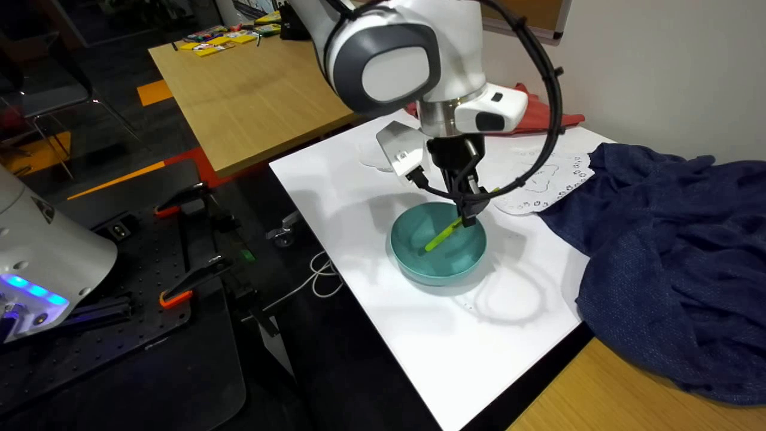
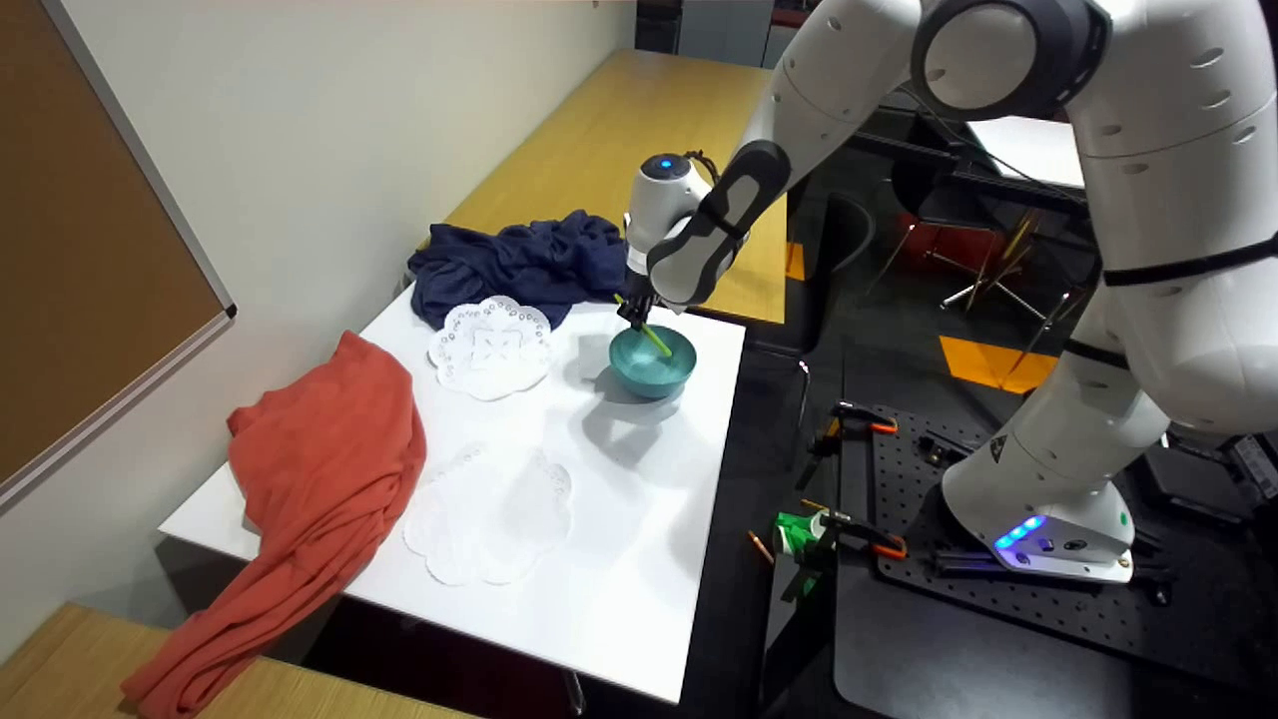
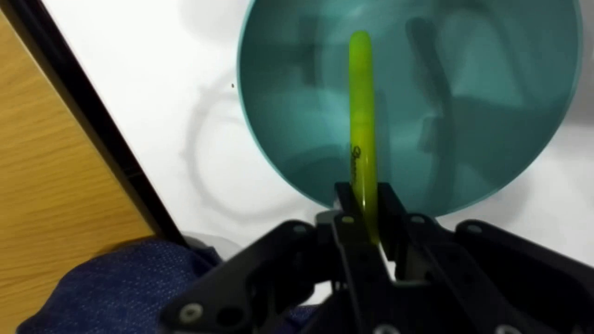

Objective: Get the yellow pen from the green bowl and put it on the table

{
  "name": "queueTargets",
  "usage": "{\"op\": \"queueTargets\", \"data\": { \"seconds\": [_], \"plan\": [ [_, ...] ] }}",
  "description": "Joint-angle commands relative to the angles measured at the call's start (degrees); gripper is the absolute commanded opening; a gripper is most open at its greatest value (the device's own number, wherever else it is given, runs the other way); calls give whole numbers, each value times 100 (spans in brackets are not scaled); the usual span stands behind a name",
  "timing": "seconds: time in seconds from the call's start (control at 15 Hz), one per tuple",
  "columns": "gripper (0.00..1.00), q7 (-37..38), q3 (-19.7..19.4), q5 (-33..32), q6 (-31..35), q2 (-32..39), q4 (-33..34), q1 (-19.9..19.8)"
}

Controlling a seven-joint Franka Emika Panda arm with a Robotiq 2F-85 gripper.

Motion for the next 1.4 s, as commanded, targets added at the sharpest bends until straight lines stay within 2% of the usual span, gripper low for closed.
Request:
{"op": "queueTargets", "data": {
  "seconds": [0.0, 0.27, 0.47, 0.73, 1.13, 1.33],
  "plan": [
    [4, 615, -784, -408, 332, -940, -945, 926],
    [4, 1501, -1820, -1299, 304, -1437, -1185, 2188],
    [4, 2016, -2089, -1767, 7, -1573, -1000, 2711],
    [4, 2133, -1616, -1686, -437, -1563, -661, 2656],
    [4, 1956, -450, -1236, -1423, -1147, 179, 1991],
    [4, 1958, -137, -1142, -1536, -771, 598, 1759]
  ]
}}
